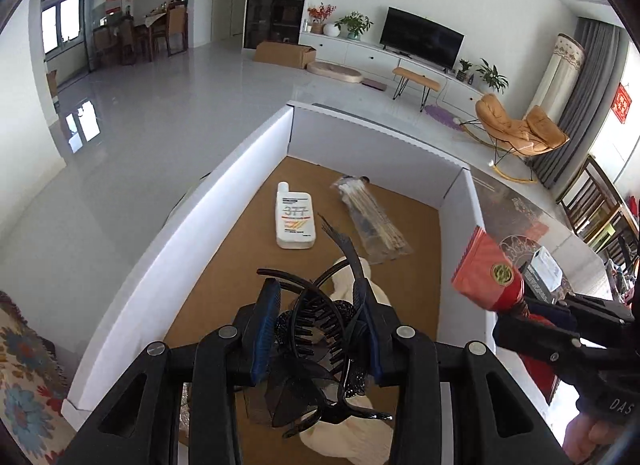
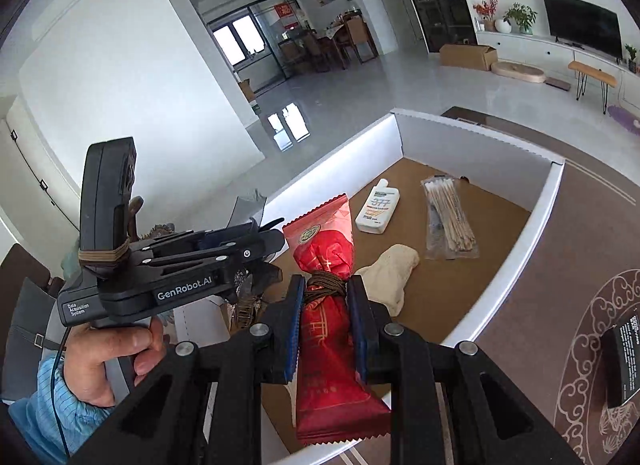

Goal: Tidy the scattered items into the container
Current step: 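Open both tools to drop the lace accessory and red packet into the box, then move both open tools back over the table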

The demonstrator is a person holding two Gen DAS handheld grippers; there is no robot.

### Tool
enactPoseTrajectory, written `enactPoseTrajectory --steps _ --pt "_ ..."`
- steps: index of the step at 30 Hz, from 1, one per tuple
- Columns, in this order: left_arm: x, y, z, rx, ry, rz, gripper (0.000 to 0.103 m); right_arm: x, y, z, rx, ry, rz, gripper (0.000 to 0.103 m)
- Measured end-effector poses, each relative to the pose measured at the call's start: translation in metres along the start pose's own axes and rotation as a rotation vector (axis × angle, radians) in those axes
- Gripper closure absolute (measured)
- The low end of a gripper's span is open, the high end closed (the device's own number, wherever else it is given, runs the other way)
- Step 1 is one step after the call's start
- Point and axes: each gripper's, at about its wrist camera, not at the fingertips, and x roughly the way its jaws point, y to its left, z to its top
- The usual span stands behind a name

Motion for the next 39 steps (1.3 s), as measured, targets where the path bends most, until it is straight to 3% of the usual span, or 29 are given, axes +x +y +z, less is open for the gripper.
enactPoseTrajectory --steps 5,10,11,13,17,22,27,29,31,36,39 --pt "0.063 0.024 0.012 -0.013 0.125 0.012 0.065 0.073 0.004 -0.003 -0.061 0.175 -0.066 0.081" --pt "0.098 0.033 0.011 -0.053 0.186 0.023 0.063 0.108 -0.006 -0.019 -0.090 0.253 -0.128 0.078" --pt "0.103 0.036 0.011 -0.069 0.201 0.027 0.057 0.111 -0.006 -0.022 -0.104 0.266 -0.160 0.075" --pt "0.109 0.040 0.010 -0.095 0.220 0.034 0.042 0.114 -0.007 -0.022 -0.122 0.273 -0.207 0.043" --pt "0.094 0.038 0.011 -0.104 0.180 0.042 0.038 0.097 -0.007 -0.016 -0.102 0.230 -0.182 0.043" --pt "0.039 0.007 0.009 -0.046 0.091 0.018 0.038 0.033 -0.013 -0.017 -0.061 0.048 -0.170 0.043" --pt "-0.035 -0.072 -0.016 0.061 -0.005 -0.079 0.034 -0.063 -0.045 -0.066 -0.019 -0.148 -0.253 0.043" --pt "-0.062 -0.113 -0.037 0.092 -0.045 -0.146 0.013 -0.102 -0.067 -0.100 0.013 -0.197 -0.320 0.043" --pt "-0.081 -0.154 -0.065 0.118 -0.085 -0.227 0.006 -0.140 -0.094 -0.139 0.053 -0.222 -0.400 0.043" --pt "-0.072 -0.252 -0.134 0.178 -0.064 -0.402 0.005 -0.226 -0.169 -0.240 0.240 -0.204 -0.544 0.043" --pt "-0.029 -0.296 -0.164 0.222 0.002 -0.399 0.005 -0.260 -0.205 -0.292 0.347 -0.168 -0.663 0.043"
